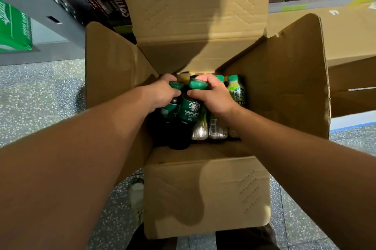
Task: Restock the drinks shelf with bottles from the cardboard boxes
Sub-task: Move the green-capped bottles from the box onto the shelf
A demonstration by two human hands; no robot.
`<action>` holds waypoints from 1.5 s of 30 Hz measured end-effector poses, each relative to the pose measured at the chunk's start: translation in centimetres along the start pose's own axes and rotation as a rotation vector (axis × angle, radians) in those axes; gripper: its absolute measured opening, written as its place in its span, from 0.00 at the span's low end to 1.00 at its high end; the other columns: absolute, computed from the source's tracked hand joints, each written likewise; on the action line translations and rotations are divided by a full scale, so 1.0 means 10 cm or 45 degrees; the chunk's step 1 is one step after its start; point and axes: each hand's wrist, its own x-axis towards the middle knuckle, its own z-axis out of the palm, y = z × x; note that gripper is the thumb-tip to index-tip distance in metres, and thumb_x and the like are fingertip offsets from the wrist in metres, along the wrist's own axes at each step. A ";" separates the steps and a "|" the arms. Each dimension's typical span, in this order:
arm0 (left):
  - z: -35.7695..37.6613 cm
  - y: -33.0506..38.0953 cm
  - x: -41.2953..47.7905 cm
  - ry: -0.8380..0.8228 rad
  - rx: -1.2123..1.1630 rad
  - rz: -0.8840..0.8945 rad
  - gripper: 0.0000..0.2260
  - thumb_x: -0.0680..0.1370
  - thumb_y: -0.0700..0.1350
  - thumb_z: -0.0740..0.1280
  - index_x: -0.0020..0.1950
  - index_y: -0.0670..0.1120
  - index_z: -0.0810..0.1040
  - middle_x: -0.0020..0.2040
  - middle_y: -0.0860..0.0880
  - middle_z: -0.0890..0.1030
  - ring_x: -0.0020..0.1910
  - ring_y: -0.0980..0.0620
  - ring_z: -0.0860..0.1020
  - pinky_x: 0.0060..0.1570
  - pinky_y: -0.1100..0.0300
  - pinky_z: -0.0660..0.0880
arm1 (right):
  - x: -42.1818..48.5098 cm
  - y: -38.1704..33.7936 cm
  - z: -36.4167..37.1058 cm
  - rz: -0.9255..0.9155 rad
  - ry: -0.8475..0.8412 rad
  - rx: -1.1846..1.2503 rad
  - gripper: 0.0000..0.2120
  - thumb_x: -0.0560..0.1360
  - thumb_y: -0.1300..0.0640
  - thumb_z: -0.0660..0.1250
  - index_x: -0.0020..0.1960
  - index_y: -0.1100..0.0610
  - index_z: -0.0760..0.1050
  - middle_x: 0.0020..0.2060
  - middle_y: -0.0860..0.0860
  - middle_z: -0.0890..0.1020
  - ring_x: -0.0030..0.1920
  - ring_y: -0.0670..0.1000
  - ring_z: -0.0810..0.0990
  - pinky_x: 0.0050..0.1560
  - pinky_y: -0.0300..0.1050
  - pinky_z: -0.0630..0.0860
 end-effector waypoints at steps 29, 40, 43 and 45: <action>-0.67 1.47 -2.45 0.054 -0.987 0.422 0.11 0.77 0.53 0.66 0.57 0.53 0.78 0.58 0.49 0.81 0.58 0.47 0.78 0.62 0.47 0.72 | -1.71 -2.35 -0.47 -0.124 -0.081 0.310 0.14 0.76 0.45 0.66 0.56 0.53 0.74 0.51 0.57 0.83 0.50 0.57 0.83 0.52 0.54 0.79; -1.03 2.37 -3.61 0.104 -0.907 0.549 0.30 0.70 0.70 0.62 0.62 0.50 0.76 0.57 0.45 0.81 0.56 0.44 0.79 0.61 0.43 0.73 | -2.67 -3.52 -0.87 -0.074 -0.416 0.404 0.08 0.76 0.63 0.59 0.49 0.60 0.76 0.35 0.54 0.84 0.32 0.51 0.82 0.34 0.40 0.80; -1.11 2.62 -3.85 0.121 -0.874 0.575 0.24 0.75 0.64 0.61 0.59 0.47 0.77 0.52 0.46 0.82 0.48 0.47 0.81 0.50 0.54 0.76 | -2.88 -3.75 -1.00 -0.123 -0.462 0.375 0.12 0.75 0.65 0.60 0.57 0.63 0.75 0.43 0.57 0.85 0.39 0.52 0.84 0.42 0.44 0.81; -1.13 2.76 -4.00 0.077 -0.886 0.608 0.25 0.74 0.65 0.62 0.57 0.47 0.79 0.49 0.45 0.84 0.48 0.45 0.83 0.53 0.50 0.78 | -3.00 -3.90 -1.07 -0.206 -0.445 0.354 0.15 0.76 0.64 0.62 0.61 0.63 0.73 0.50 0.59 0.83 0.44 0.54 0.83 0.46 0.46 0.81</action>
